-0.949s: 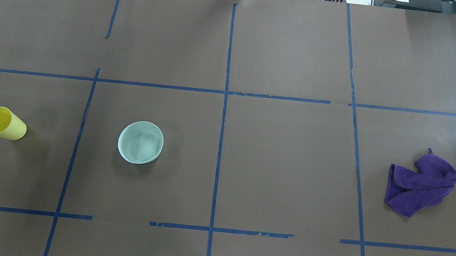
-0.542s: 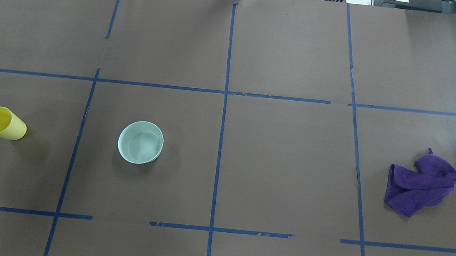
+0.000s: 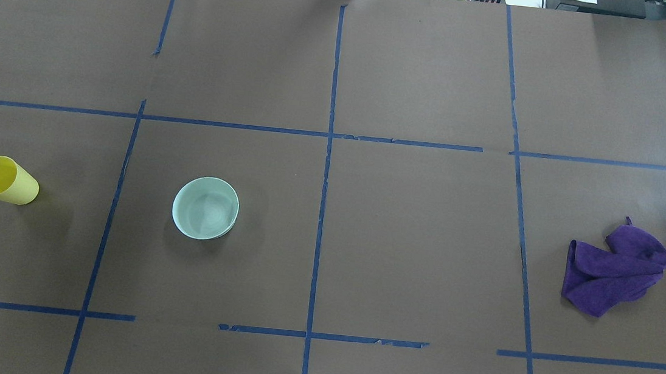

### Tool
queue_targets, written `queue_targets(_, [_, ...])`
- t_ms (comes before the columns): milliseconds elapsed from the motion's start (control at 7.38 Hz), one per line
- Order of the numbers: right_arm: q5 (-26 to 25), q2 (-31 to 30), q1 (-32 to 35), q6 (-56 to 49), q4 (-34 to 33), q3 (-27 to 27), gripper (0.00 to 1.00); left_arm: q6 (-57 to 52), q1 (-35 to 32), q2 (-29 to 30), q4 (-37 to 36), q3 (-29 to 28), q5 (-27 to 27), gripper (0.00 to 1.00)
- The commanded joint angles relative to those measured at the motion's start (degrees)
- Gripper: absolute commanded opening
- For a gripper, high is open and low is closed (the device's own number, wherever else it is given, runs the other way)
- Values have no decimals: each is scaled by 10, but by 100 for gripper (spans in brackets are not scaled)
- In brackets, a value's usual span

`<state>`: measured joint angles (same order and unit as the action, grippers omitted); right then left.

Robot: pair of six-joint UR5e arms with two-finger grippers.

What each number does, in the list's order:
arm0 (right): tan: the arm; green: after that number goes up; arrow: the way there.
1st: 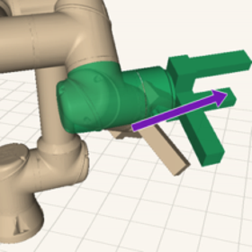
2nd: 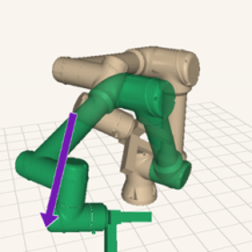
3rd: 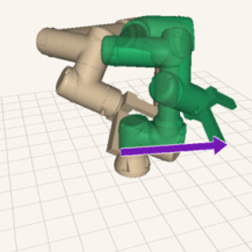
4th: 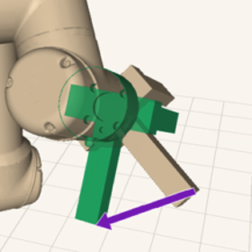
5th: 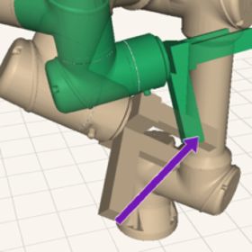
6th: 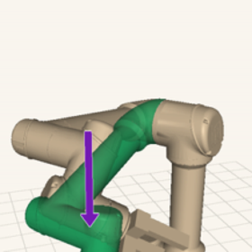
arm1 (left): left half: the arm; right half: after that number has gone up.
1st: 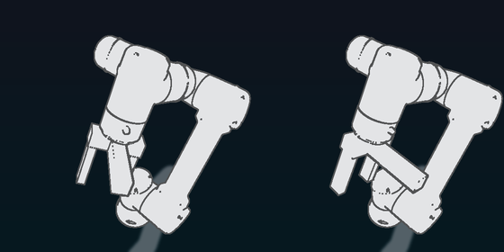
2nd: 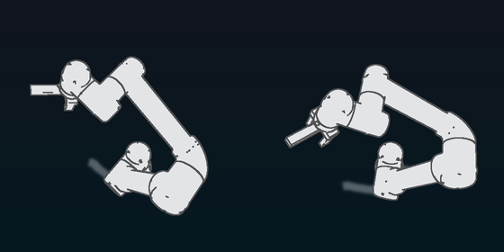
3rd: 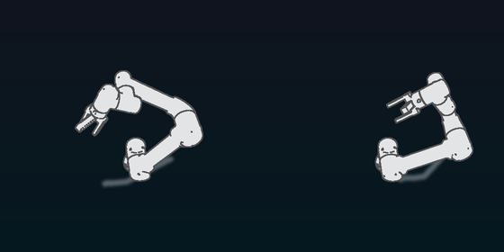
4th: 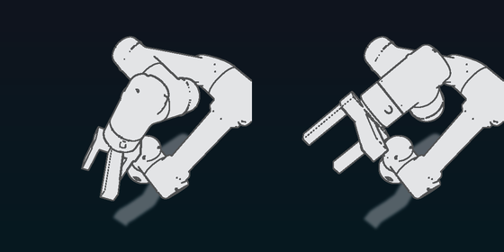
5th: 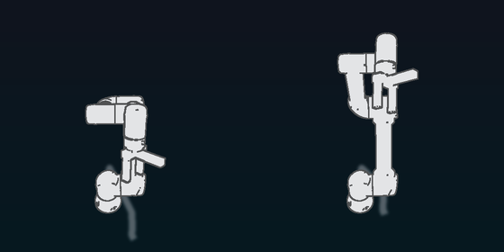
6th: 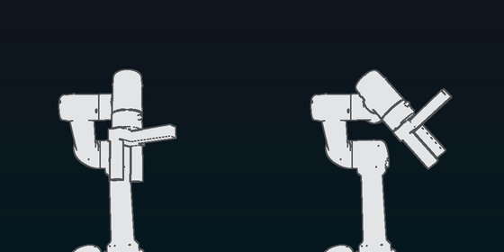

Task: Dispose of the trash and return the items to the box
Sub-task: 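Move the left gripper toward the yellow cup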

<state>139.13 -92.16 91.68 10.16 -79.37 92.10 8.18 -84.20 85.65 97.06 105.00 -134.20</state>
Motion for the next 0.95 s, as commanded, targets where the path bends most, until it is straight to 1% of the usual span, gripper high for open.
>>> queue_targets(0, [1,0,0,-1,0,1,100,172,88,-62,178,6,0,99])
queue_targets(136, [0,0,0,0,0,4,100,259,122,-96,283,0,0,98])
queue_targets(271, [1,0,1,0,0,4,100,307,155,-102,324,-6,1,98])
queue_targets(542, [1,0,0,0,0,4,100,343,192,-101,329,-7,5,96])
queue_targets(814, [2,0,0,0,0,4,100,346,206,-89,329,-23,12,96])
